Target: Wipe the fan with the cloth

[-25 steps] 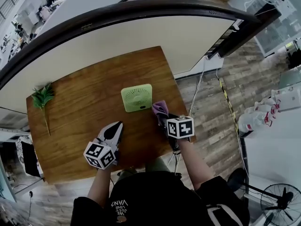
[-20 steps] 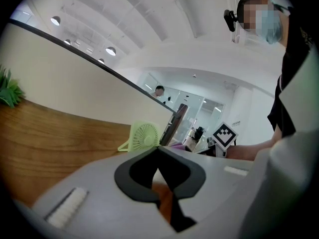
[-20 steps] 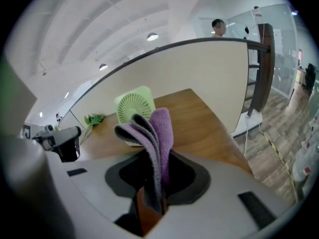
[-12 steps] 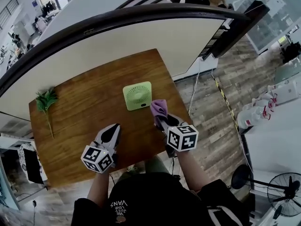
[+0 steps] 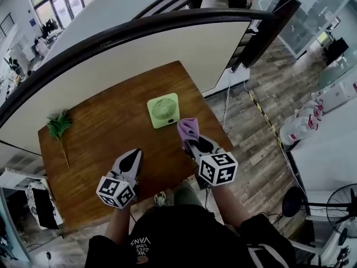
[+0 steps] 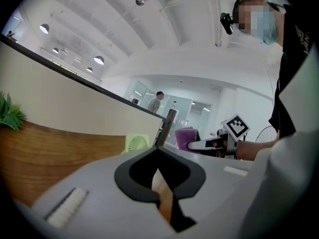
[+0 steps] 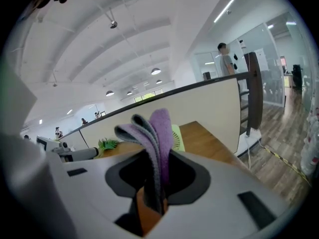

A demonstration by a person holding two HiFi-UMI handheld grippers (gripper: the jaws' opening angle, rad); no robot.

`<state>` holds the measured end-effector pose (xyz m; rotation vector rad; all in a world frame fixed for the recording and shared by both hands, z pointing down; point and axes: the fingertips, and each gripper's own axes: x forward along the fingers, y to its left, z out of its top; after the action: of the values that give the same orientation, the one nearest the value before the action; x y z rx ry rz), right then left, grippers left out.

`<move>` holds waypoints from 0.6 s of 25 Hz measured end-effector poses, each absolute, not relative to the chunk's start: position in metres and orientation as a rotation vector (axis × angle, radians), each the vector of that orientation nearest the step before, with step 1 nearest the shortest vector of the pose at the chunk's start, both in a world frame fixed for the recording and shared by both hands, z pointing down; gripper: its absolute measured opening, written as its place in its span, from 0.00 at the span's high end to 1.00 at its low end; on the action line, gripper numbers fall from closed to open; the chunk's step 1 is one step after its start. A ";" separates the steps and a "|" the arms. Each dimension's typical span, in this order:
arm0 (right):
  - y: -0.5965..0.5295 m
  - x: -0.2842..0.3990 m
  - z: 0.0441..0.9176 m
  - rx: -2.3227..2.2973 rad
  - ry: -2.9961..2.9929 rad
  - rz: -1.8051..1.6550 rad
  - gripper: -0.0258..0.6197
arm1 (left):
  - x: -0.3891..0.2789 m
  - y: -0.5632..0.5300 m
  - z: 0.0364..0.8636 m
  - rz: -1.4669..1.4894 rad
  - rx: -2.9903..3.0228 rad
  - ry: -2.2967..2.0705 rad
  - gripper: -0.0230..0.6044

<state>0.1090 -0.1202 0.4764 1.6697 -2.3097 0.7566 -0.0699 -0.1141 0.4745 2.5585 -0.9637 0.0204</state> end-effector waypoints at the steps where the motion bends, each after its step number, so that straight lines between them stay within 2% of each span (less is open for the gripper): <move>1: -0.116 0.106 0.476 1.677 -2.311 0.756 0.79 | -0.071 -0.112 0.473 0.014 2.564 -0.955 0.95; 15: -0.069 0.083 0.479 1.766 -2.274 0.748 0.79 | -0.087 -0.075 0.472 0.051 2.613 -0.892 0.95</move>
<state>0.0833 -0.0685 0.4787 1.7663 -2.2737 0.7480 -0.0867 -0.0747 0.4717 2.6132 -0.8924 0.0514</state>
